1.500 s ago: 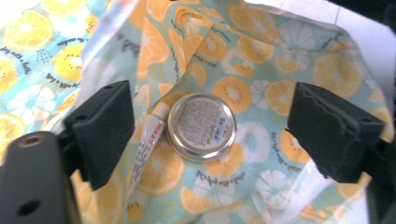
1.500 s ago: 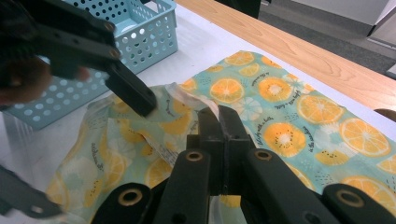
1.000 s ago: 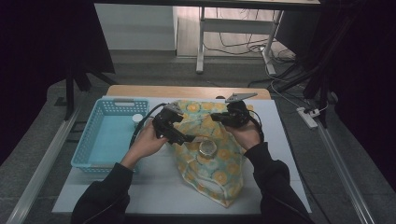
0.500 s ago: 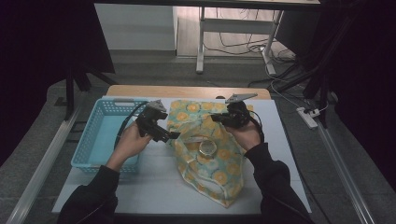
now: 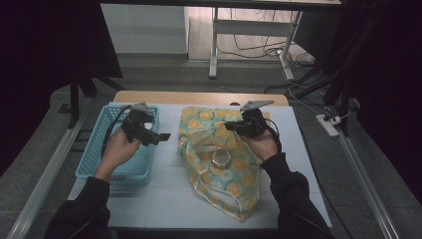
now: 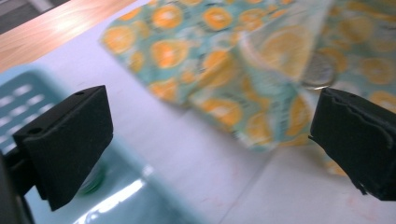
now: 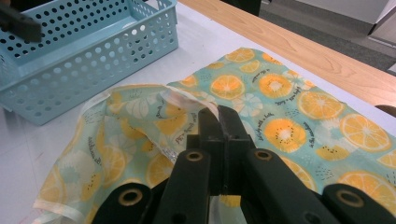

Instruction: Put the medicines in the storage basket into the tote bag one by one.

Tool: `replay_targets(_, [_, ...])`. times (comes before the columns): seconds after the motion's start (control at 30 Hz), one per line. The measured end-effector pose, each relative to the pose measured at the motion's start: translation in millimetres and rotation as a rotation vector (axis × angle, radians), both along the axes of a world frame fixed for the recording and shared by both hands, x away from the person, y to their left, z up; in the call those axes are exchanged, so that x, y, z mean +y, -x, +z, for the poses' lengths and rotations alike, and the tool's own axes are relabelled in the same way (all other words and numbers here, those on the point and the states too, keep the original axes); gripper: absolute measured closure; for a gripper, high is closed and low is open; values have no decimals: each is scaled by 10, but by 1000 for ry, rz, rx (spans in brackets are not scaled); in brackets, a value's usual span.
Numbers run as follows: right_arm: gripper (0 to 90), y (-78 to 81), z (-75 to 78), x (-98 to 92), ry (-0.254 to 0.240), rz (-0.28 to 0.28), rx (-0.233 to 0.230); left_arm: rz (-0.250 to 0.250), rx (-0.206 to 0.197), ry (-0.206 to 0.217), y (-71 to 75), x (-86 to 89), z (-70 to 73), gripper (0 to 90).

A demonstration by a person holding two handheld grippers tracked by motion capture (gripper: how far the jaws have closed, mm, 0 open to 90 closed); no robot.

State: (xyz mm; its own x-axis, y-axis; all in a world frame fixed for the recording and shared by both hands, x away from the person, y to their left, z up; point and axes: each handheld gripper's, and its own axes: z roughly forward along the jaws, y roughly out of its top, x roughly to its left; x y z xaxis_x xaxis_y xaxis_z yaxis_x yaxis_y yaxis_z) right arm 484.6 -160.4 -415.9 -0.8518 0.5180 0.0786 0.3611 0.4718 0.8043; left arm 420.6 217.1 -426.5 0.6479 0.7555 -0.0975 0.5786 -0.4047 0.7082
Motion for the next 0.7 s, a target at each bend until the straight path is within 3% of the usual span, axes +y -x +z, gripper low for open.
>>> replay_targets(0.13, [900,1,1,0,1,0,-2,44,23,10,-36,163,-39,2])
replay_targets(0.37, [900,12,-3,7,-1,5,0,125,-7,-42,-84,333,-133,1])
replay_targets(0.47, [900,13,-1,5,-1,6,0,136,-8,-35,-123,404,-177,1])
replay_targets(0.7, [900,13,15,1,-2,7,-4,163,-2,-67,-260,491,-313,0])
